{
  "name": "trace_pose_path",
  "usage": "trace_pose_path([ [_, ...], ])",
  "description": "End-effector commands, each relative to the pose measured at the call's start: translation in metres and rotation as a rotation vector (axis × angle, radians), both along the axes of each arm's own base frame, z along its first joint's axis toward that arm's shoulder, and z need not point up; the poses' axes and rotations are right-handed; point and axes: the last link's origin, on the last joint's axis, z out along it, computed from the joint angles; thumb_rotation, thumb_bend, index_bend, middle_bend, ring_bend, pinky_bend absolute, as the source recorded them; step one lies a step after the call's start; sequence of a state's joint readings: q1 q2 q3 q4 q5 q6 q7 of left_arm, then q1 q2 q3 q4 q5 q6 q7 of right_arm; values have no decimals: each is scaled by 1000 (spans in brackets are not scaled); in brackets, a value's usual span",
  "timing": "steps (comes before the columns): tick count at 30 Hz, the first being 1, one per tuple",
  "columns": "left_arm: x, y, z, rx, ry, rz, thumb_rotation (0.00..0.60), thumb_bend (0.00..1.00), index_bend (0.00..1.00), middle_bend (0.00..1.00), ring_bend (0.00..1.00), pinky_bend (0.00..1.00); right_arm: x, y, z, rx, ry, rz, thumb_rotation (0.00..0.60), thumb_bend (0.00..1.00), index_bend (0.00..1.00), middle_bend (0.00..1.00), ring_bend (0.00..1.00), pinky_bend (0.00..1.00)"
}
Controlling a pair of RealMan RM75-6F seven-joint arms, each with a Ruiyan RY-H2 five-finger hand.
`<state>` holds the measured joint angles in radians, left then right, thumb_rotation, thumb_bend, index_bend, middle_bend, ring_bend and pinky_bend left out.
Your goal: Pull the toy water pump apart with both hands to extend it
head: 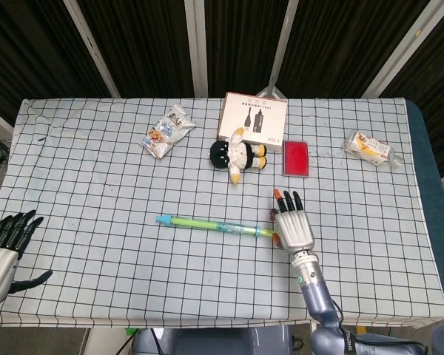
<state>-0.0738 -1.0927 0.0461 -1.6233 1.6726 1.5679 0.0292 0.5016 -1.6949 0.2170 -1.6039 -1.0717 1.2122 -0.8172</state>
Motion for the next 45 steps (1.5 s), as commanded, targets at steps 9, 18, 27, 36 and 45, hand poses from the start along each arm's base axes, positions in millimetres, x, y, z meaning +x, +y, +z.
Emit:
trace_pose_path([
  [9, 2, 0, -1, 0, -8, -4, 600, 73, 0, 0, 0, 0, -10, 3, 3, 11, 2, -60, 600, 324, 470, 125, 0, 0],
  [18, 2, 0, -1, 3, -8, -7, 600, 73, 0, 0, 0, 0, -15, 5, 6, 17, -1, -93, 600, 324, 470, 125, 0, 0],
  [27, 3, -1, -2, -5, -22, -2, 600, 74, 0, 0, 0, 0, -19, 6, 1, 37, 19, -122, 600, 325, 470, 125, 0, 0],
  [36, 3, 0, 0, 0, -27, -9, 600, 74, 0, 0, 0, 0, -22, 7, -3, 55, 35, -145, 600, 328, 470, 125, 0, 0],
  [45, 4, -1, 0, -1, -29, -12, 600, 74, 0, 0, 0, 0, -18, 8, -2, 62, 20, -144, 600, 497, 596, 140, 0, 0],
])
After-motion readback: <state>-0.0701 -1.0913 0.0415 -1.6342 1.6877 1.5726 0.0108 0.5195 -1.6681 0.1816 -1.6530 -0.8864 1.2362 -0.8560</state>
